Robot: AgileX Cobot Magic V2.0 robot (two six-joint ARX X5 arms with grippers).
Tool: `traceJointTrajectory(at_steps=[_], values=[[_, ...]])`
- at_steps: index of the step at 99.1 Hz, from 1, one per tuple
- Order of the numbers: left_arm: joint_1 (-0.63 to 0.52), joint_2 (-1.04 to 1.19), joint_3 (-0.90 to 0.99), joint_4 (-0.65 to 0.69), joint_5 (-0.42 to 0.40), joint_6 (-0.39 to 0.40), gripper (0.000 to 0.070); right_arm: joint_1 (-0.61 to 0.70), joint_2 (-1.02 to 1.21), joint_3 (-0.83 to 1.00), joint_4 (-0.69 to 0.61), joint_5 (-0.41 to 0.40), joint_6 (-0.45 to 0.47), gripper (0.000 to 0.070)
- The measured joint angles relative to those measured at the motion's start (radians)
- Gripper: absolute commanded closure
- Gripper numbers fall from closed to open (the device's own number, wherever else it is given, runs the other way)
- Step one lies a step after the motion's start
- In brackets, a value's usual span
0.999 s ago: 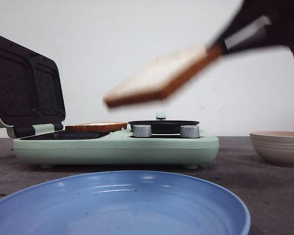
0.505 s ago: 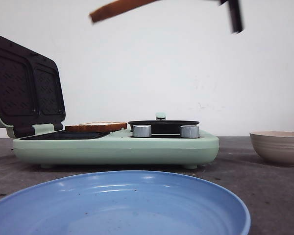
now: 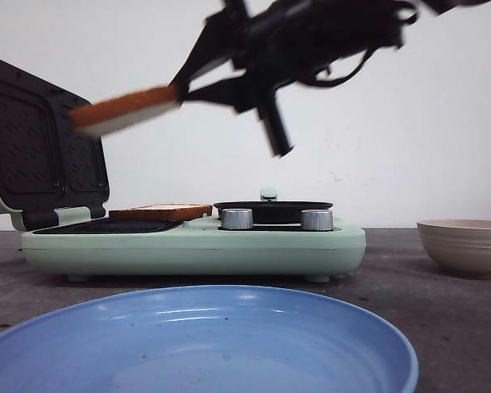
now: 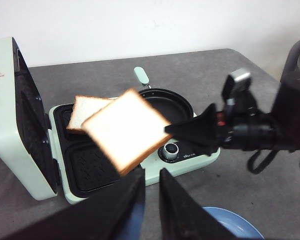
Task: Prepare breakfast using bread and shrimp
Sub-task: 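Lift the bread slice and carry it toward the sandwich plates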
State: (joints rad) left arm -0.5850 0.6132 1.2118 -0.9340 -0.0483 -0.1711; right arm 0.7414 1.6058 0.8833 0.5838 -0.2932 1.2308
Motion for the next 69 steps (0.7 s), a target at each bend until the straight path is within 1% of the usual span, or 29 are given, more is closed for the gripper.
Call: traceJointTrajectory(at_steps=[13, 32, 43, 58, 69], values=[[0.0, 0.0, 0.0, 0.0, 0.0, 0.0, 0.07, 0.03, 0.062, 0.087, -0.011, 0.033, 0.013, 0.07], [0.0, 0.0, 0.0, 0.0, 0.0, 0.0, 0.07, 0.08, 0.131, 0.212, -0.132, 0.104, 0.018, 0.07], [0.0, 0.0, 0.0, 0.0, 0.0, 0.0, 0.07, 0.099, 0.152, 0.227, -0.171, 0.153, 0.025, 0.07], [0.0, -0.002, 0.0, 0.0, 0.0, 0.0, 0.07, 0.122, 0.153, 0.227, -0.241, 0.261, 0.06, 0.07], [0.0, -0.009, 0.0, 0.0, 0.0, 0.0, 0.07, 0.124, 0.153, 0.227, -0.261, 0.295, 0.078, 0.07]])
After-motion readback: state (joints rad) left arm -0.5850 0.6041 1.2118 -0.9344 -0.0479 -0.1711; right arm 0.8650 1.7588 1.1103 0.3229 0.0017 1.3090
